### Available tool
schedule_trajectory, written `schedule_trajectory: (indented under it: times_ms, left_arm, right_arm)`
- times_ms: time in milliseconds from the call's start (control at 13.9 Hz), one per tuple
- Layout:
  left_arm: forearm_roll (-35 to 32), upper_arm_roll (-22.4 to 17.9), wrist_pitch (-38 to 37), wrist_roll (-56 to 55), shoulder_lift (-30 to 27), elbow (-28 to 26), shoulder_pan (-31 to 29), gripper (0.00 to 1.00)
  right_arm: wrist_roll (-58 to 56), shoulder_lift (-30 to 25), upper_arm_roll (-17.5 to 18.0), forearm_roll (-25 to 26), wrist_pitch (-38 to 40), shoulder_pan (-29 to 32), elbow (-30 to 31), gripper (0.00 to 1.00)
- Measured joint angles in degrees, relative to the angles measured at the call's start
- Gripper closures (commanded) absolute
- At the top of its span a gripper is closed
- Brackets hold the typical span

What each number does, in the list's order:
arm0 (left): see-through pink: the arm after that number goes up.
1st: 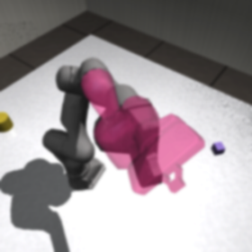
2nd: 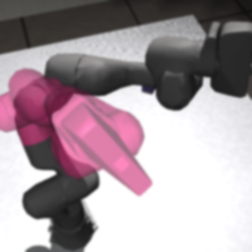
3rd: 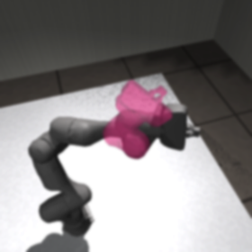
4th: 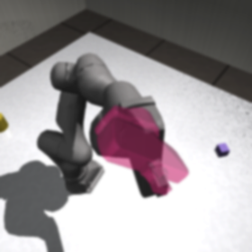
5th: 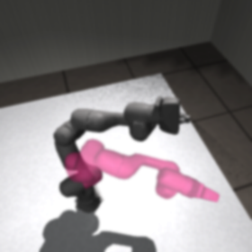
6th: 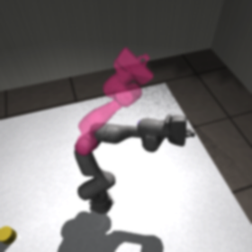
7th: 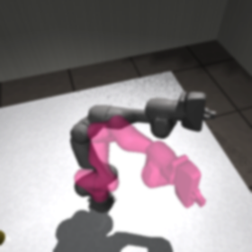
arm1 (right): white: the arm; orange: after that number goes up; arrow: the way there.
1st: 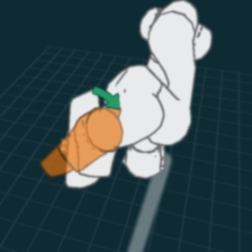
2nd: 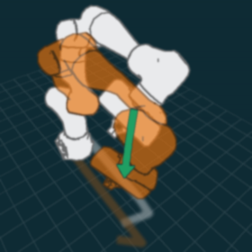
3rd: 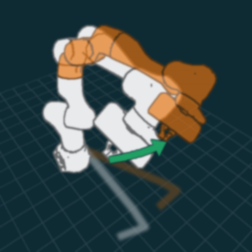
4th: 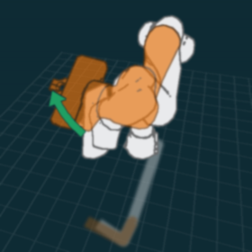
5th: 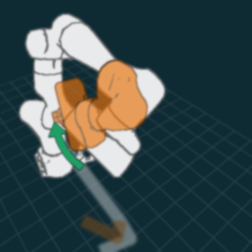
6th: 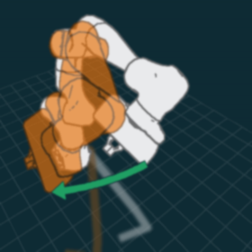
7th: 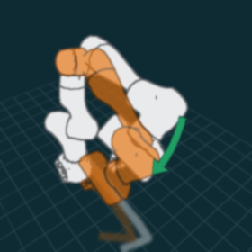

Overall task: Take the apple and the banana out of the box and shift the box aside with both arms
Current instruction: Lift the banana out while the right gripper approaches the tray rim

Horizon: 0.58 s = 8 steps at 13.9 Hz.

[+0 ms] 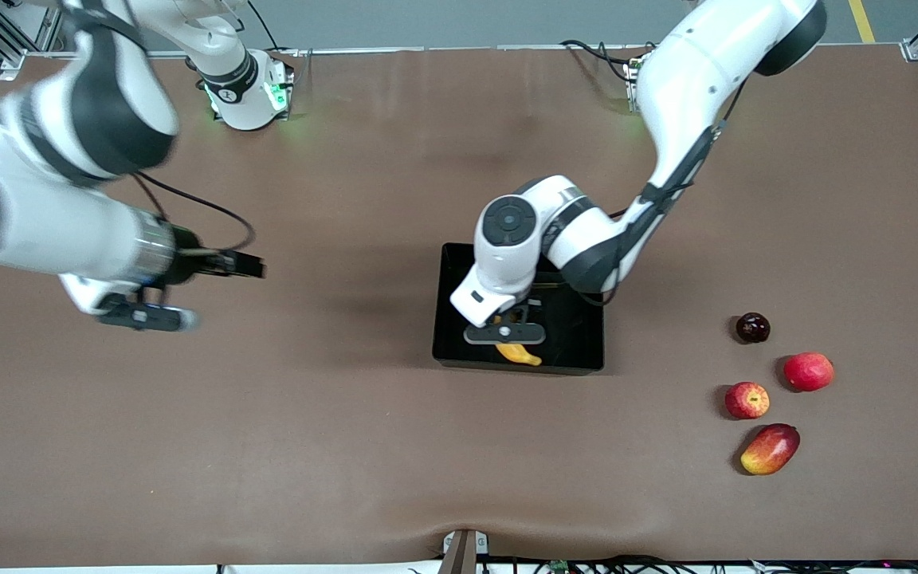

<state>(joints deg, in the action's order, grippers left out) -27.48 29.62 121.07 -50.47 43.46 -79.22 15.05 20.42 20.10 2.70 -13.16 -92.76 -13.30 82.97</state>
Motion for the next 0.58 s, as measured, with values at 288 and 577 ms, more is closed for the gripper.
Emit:
schedule_trajectory:
  times_ms: [288,577]
  left_arm:
    - [0.5,1.0,-2.1,9.4,-2.8,0.0,-9.0,1.0]
    - [0.8,1.5,-6.3,23.6,-4.1,-2.5,-18.1,1.0]
  right_arm:
    - [6.7,2.6,0.1,-1.5,-9.5,-6.4,3.8,0.0]
    - [12.2,5.9,0.1,-1.5,-19.4,-12.6,6.5,0.0]
